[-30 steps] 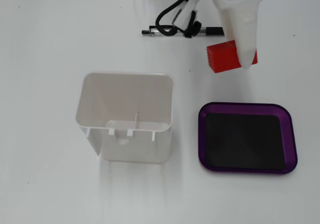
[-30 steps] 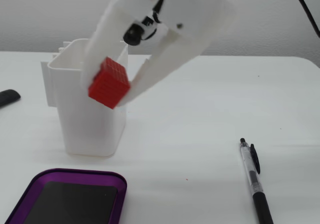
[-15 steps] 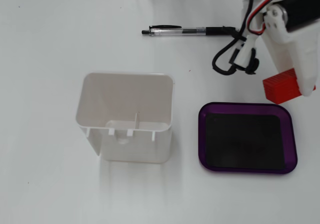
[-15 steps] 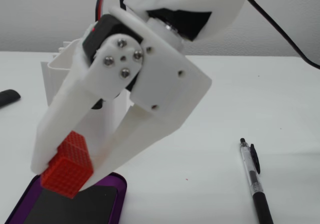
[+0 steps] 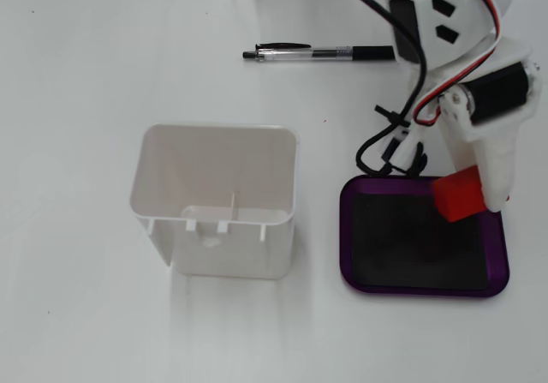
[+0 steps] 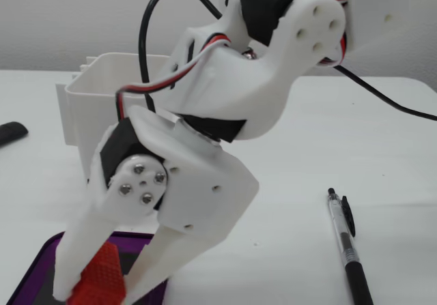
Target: Pick up the cube and place it in the box.
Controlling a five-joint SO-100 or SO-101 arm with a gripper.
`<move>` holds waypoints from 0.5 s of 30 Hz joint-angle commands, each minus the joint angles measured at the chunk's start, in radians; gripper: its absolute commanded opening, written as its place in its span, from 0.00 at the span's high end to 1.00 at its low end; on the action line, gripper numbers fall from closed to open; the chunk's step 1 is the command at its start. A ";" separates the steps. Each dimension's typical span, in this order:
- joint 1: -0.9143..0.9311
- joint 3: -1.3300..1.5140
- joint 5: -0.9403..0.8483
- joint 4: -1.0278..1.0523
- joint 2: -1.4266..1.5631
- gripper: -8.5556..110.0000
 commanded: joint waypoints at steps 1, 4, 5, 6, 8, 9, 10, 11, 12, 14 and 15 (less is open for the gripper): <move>0.011 -0.043 -0.008 -0.005 0.028 0.93; 0.011 -0.043 -0.006 -0.003 0.026 0.90; 0.011 -0.043 -0.006 -0.002 0.028 0.89; 0.011 -0.041 -0.006 0.002 0.028 0.88; 0.009 -0.041 -0.006 0.035 0.028 0.86; 0.009 -0.041 -0.006 0.049 0.028 0.85; 0.009 -0.043 -0.006 0.057 0.029 0.85; 0.009 -0.043 -0.006 0.061 0.029 0.85; 0.009 -0.043 -0.006 0.061 0.031 0.85; 0.009 -0.043 -0.006 0.061 0.032 0.85; 0.009 -0.043 -0.006 0.061 0.032 0.85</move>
